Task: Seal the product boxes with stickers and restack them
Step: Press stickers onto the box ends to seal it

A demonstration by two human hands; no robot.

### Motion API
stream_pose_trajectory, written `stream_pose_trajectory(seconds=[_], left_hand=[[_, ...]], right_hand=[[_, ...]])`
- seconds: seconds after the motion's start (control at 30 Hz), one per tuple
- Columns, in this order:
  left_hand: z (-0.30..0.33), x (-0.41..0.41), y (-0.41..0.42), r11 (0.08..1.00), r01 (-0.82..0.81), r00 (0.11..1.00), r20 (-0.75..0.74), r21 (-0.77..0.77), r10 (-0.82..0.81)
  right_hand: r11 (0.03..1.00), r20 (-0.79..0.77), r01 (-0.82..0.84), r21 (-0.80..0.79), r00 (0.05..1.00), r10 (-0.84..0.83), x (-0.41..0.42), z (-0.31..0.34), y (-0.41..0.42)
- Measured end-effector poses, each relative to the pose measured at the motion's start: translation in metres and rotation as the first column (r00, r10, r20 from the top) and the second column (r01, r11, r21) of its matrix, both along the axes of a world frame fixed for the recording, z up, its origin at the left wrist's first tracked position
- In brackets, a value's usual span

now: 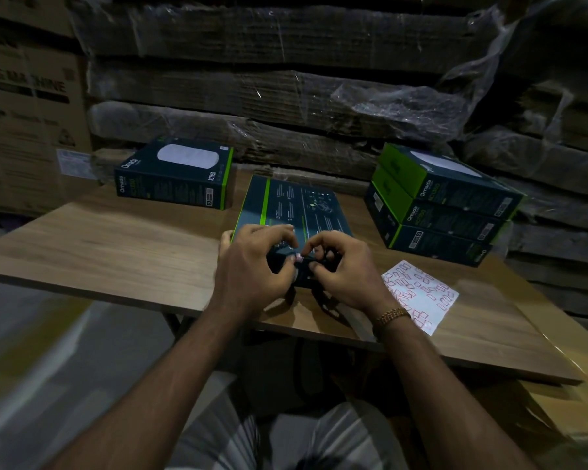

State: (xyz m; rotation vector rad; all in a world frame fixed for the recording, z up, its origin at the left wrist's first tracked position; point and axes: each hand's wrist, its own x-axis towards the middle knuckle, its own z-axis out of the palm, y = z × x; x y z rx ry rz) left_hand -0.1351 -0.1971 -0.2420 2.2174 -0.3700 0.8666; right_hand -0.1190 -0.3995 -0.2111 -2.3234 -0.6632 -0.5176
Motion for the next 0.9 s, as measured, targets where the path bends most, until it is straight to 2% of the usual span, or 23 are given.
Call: stream_pose_trajectory(seconds=[0.17,0.27,0.6,0.9], left_hand=[[-0.0006,-0.0061,-0.0061,0.995,-0.028,0.995,0.101,0.097,0.018],[-0.0003,-0.0074,-0.0062,0.997,-0.020,0.994,0.107,0.080,0.011],[-0.0012,-0.0034,-0.0039,0.997,-0.064,0.998,-0.010,0.049,0.065],[-0.0014,-0.0028,-0.0037,0.998,-0.051,0.999,-0.019,-0.030,0.050]], right_hand=[[0.999,0.039,0.013,-0.030,0.999,-0.012,0.0012,0.0004,0.0030],[0.999,0.024,0.012,-0.038,1.000,-0.011,0.0017,0.0014,0.0026],[0.999,-0.030,0.017,0.049,0.999,-0.015,-0.0019,0.0016,-0.0006],[1.000,-0.049,0.014,-0.019,0.999,-0.015,-0.0003,0.0027,-0.0010]])
